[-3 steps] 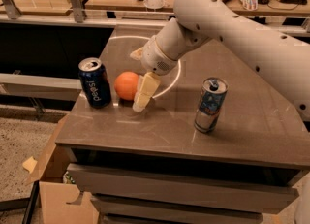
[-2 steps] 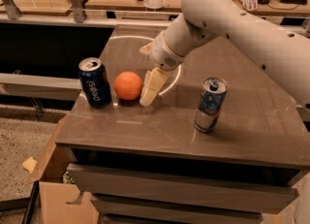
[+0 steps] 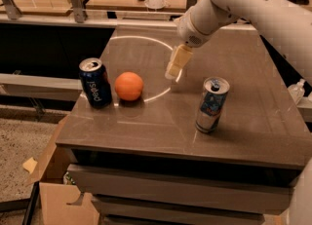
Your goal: Move orange near pepsi can
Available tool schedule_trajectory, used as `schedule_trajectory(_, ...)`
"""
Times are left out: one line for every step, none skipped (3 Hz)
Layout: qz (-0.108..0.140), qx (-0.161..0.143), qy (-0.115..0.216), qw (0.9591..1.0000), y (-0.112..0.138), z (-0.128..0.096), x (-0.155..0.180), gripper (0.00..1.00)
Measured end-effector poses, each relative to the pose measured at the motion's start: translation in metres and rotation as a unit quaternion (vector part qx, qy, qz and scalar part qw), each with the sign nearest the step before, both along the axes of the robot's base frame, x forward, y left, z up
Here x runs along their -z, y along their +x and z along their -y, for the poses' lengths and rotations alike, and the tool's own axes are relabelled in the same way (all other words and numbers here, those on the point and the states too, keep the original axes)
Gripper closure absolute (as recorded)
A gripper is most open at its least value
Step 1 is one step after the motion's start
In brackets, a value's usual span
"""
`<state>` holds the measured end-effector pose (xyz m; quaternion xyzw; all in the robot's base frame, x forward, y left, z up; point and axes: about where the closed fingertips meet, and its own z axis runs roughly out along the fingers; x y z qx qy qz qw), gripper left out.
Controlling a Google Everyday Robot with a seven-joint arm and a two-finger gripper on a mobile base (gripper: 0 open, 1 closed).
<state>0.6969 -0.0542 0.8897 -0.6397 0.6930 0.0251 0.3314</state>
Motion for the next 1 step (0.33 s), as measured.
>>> schedule_trajectory(-0.001, -0.001, 0.001, 1.0, -0.0008, -0.0014, 0.0007, 0.0)
